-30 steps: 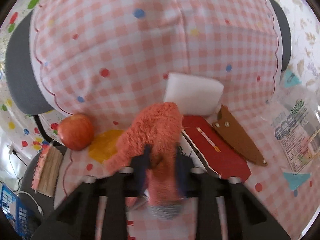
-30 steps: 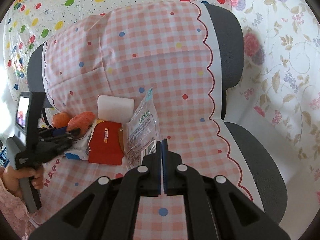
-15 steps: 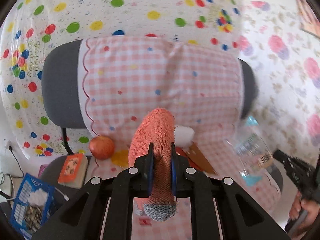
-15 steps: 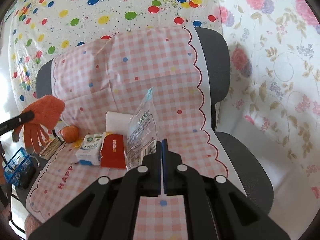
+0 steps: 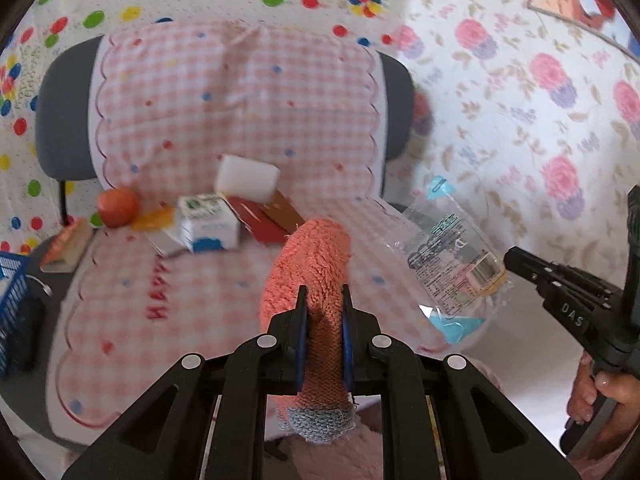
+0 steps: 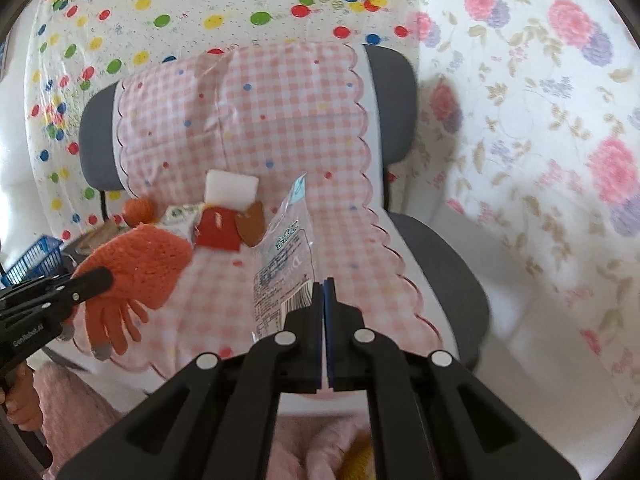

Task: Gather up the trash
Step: 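Carry the glove and plastic bag in both grippers over the pink wastebasket, then open the left gripper to drop the glove while the right gripper drops the bag, then move both grippers back over the chair seat, then grasp the white milk carton with the left gripper while the right approaches the brown sheath, then grasp the brown leather sheath with the right gripper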

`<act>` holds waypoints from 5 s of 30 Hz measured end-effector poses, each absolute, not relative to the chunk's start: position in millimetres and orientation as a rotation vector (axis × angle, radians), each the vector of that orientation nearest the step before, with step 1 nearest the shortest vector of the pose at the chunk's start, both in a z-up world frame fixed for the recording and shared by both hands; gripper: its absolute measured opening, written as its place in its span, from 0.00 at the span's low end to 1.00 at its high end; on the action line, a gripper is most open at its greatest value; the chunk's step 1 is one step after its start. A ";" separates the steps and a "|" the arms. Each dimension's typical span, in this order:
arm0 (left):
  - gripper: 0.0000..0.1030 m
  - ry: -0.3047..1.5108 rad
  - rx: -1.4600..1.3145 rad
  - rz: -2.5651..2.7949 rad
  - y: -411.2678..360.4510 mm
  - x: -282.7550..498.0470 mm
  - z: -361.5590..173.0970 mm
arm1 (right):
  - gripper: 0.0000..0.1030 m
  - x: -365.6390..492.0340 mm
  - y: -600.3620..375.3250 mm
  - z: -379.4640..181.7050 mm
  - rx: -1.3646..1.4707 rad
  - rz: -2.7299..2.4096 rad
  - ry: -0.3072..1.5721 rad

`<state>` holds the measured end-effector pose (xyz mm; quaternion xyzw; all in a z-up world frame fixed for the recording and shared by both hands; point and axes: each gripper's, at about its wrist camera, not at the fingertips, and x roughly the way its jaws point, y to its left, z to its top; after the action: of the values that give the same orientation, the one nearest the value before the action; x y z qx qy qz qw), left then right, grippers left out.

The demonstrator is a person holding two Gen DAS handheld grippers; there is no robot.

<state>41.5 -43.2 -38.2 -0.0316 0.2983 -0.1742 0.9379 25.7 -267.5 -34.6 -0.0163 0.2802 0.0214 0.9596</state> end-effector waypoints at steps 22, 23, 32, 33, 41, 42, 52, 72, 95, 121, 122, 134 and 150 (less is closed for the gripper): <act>0.14 0.670 0.070 -0.720 -188.1 -20.1 -97.0 | 0.01 -88.5 -365.6 -80.8 -0.022 -0.263 0.670; 0.14 0.677 0.073 -0.728 -192.5 -19.9 -100.0 | 0.01 -90.3 -369.2 -83.7 -0.019 -0.270 0.678; 0.15 0.740 0.097 -0.752 -222.9 -11.3 -122.1 | 0.01 -85.6 -387.3 -112.3 -0.019 -0.291 0.759; 0.15 0.742 0.099 -0.751 -225.3 -9.9 -123.5 | 0.01 -84.4 -388.9 -113.9 -0.016 -0.291 0.762; 0.27 0.734 0.099 -0.742 -241.7 7.7 -124.0 | 0.02 -68.7 -408.3 -120.2 0.029 -0.288 0.748; 0.32 0.735 0.097 -0.745 -243.0 10.0 -123.8 | 0.02 -66.7 -409.1 -121.2 0.034 -0.287 0.753; 0.51 0.696 0.060 -0.679 -219.4 19.6 -109.2 | 0.33 -61.8 -415.0 -124.3 0.071 -0.281 0.768; 0.56 0.638 -0.005 -0.459 -115.8 16.8 -64.1 | 0.31 -56.9 -354.9 -41.4 0.068 -0.067 0.571; 0.67 0.661 -0.137 -0.070 48.0 78.9 -54.3 | 0.48 84.0 -229.0 -44.5 -0.046 0.222 0.667; 0.81 0.769 -0.011 -0.061 0.3 243.9 -80.7 | 0.48 246.4 -210.3 -82.2 -0.022 0.232 0.752; 0.82 0.778 -0.009 -0.048 -2.3 249.3 -82.5 | 0.48 247.4 -213.2 -81.1 -0.016 0.224 0.749; 0.74 0.866 -0.027 0.049 2.8 278.9 -92.9 | 0.49 243.3 -225.6 -76.3 0.022 0.221 0.753; 0.70 0.621 -0.133 -0.009 65.9 205.7 -43.0 | 0.49 292.8 -185.7 -99.2 0.023 0.373 0.860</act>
<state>205.7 65.9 -43.0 -0.0653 0.3053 -0.0044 0.9500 292.8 -185.7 -99.2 0.0109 0.4143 0.1798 0.8921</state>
